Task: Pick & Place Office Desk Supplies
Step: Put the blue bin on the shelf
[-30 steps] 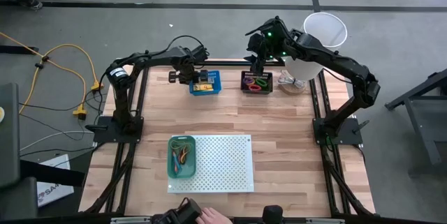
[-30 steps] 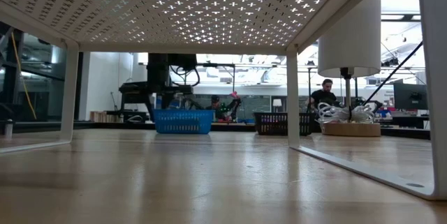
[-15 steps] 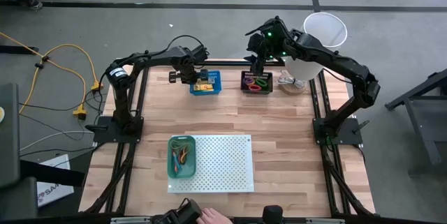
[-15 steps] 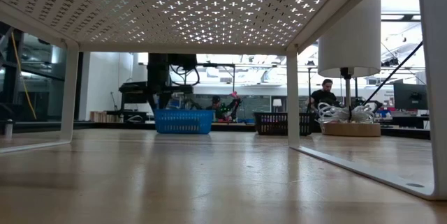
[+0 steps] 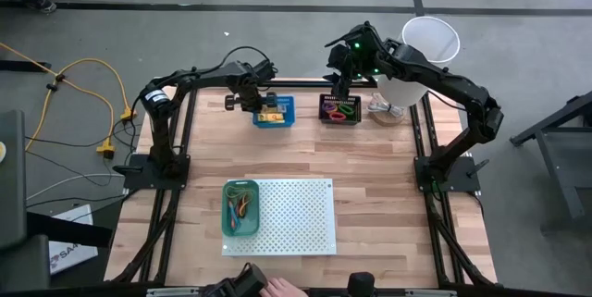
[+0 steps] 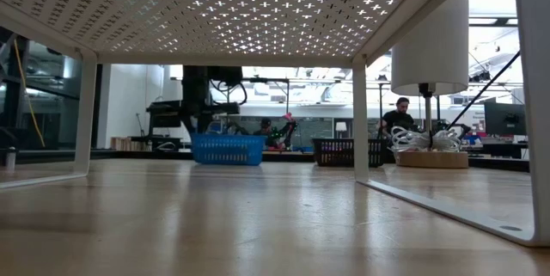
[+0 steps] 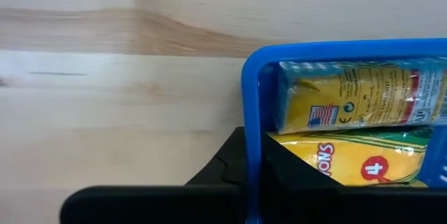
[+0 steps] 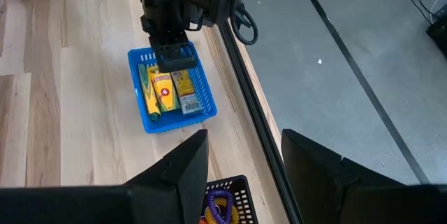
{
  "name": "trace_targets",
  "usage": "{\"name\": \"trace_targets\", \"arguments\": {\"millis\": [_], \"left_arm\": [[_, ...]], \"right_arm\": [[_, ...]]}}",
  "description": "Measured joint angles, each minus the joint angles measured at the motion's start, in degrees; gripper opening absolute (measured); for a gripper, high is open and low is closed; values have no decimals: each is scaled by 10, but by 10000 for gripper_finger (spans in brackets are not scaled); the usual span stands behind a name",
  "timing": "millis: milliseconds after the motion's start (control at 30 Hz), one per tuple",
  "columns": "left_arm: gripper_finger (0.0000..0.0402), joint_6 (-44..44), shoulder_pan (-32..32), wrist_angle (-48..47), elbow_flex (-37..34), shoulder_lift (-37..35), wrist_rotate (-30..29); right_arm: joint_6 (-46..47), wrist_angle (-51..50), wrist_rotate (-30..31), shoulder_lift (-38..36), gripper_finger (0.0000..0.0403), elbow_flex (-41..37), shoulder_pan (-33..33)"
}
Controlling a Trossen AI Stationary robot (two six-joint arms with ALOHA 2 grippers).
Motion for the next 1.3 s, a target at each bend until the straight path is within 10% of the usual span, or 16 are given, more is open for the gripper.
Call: {"name": "trace_targets", "arguments": {"millis": [1300], "left_arm": [[1,315,-4,-61,9,-198,145]], "right_arm": [[0,0,0,0,170,0,0]]}}
